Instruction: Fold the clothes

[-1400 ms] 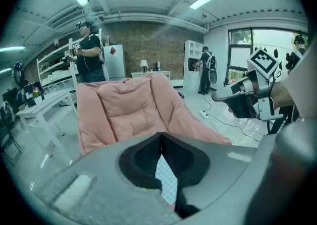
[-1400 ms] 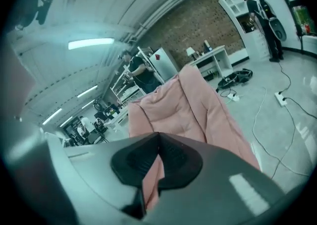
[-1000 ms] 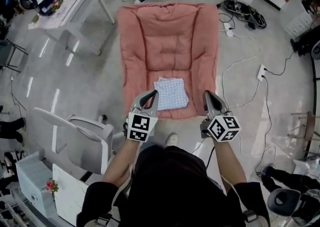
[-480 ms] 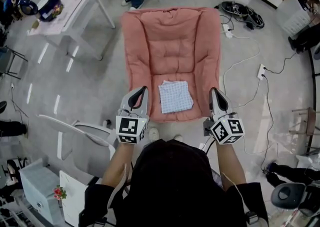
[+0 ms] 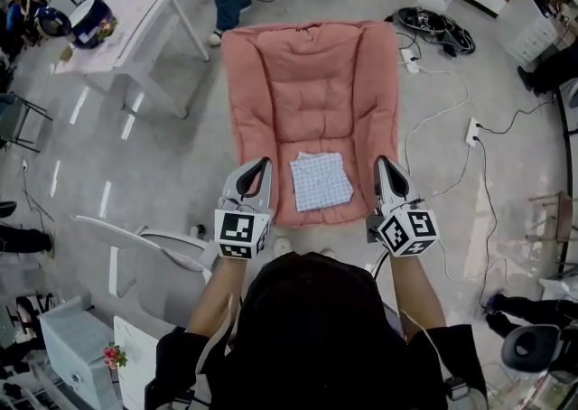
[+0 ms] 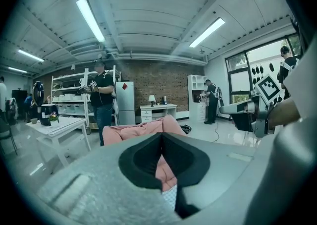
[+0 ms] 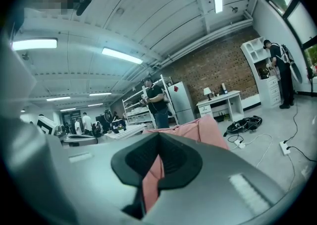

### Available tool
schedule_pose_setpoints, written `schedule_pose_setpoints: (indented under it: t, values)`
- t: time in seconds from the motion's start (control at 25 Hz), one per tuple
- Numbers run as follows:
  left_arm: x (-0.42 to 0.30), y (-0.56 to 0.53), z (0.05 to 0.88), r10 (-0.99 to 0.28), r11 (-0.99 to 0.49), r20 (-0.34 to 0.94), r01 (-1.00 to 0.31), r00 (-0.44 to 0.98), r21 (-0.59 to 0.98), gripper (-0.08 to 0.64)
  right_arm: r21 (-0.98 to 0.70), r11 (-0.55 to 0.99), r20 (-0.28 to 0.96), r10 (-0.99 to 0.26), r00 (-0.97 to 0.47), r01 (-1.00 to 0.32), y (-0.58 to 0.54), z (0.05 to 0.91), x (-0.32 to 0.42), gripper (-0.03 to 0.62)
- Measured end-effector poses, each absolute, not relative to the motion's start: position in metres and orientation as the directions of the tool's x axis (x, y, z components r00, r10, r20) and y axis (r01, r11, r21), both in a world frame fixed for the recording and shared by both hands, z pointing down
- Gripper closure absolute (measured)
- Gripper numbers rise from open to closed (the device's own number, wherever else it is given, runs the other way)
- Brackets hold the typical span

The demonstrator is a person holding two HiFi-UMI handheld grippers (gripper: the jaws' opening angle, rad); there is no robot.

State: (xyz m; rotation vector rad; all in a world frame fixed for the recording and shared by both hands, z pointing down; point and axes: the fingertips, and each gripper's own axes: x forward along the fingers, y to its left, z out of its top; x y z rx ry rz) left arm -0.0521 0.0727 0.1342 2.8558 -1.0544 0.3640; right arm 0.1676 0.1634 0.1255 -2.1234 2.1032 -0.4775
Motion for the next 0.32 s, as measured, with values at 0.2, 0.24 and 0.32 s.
schedule_pose_setpoints:
  t: [0.2, 0.24, 0.32]
  values:
    - [-0.0522, 0.0737, 0.1335, -0.629, -0.763, 0.245, -0.646, 0.738, -0.015, 0.552, -0.306, -0.029, 0.139, -0.990, -0.015, -0.952, 0.1627, 0.1266, 0.1668, 0.589]
    - [-0.0517, 0.0735, 0.1332, -0.628, -0.765, 0.245, -0.644, 0.739, -0.016, 0.552, -0.304, -0.026, 0.138, -0.990, -0.017, -0.952, 0.1620, 0.1265, 0.1664, 0.589]
    - [-0.0512, 0.0730, 0.1326, -0.626, -0.767, 0.244, -0.642, 0.741, -0.019, 0.551, -0.302, -0.021, 0.137, -0.990, -0.022, -0.953, 0.1601, 0.1262, 0.1654, 0.589]
